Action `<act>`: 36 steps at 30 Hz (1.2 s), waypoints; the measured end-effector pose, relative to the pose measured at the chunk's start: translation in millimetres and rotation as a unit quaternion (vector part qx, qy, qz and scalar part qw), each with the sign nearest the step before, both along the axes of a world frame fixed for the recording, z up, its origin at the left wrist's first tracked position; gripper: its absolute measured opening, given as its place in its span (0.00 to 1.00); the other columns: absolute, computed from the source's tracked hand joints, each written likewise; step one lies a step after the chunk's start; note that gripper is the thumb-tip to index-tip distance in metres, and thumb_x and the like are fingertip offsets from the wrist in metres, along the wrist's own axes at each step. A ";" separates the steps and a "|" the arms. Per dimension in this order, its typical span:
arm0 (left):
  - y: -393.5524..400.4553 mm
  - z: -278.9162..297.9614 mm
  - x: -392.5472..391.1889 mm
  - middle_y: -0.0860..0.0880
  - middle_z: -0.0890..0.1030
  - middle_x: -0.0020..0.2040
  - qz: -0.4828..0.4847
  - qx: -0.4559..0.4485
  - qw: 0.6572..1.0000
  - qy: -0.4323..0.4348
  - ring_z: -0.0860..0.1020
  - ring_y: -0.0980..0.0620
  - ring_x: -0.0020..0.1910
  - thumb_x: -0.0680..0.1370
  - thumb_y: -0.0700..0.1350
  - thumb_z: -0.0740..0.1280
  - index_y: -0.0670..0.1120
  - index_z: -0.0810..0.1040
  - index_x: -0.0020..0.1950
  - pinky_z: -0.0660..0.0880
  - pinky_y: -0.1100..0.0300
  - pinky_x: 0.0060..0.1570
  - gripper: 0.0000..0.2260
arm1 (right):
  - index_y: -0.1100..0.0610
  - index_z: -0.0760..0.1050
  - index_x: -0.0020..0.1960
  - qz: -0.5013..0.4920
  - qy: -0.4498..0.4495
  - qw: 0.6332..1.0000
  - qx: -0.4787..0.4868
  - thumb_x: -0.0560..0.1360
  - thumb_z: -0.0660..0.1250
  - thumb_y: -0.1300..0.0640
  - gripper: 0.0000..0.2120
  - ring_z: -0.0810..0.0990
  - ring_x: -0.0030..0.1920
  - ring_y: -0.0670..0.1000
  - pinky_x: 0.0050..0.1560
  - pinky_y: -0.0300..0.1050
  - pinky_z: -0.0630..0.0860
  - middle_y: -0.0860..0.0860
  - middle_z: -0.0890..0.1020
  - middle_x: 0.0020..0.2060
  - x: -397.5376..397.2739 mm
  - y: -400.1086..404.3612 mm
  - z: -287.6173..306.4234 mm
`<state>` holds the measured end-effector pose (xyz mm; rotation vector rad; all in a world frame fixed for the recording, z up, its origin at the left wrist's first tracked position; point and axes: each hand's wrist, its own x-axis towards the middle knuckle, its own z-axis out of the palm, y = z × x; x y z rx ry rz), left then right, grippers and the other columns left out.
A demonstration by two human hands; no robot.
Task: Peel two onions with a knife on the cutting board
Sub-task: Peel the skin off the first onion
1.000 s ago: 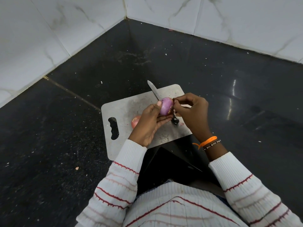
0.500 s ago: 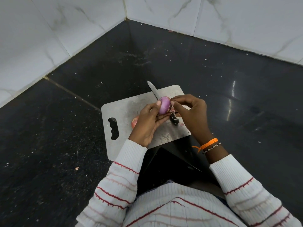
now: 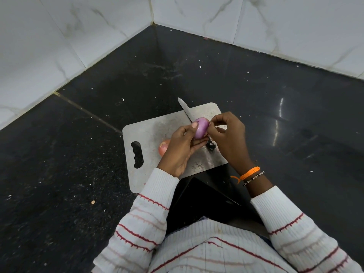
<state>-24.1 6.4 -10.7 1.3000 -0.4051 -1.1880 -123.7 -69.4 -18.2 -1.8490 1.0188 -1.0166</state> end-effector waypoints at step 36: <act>0.3 -2.1 9.1 0.36 0.79 0.57 0.003 0.010 0.999 0.032 0.79 0.42 0.57 0.83 0.50 0.54 0.40 0.71 0.65 0.78 0.58 0.55 0.17 | 0.58 0.79 0.47 -0.004 0.008 0.997 0.070 0.76 0.63 0.64 0.06 0.80 0.47 0.53 0.50 0.47 0.78 0.53 0.82 0.46 -15.3 -21.4 -12.1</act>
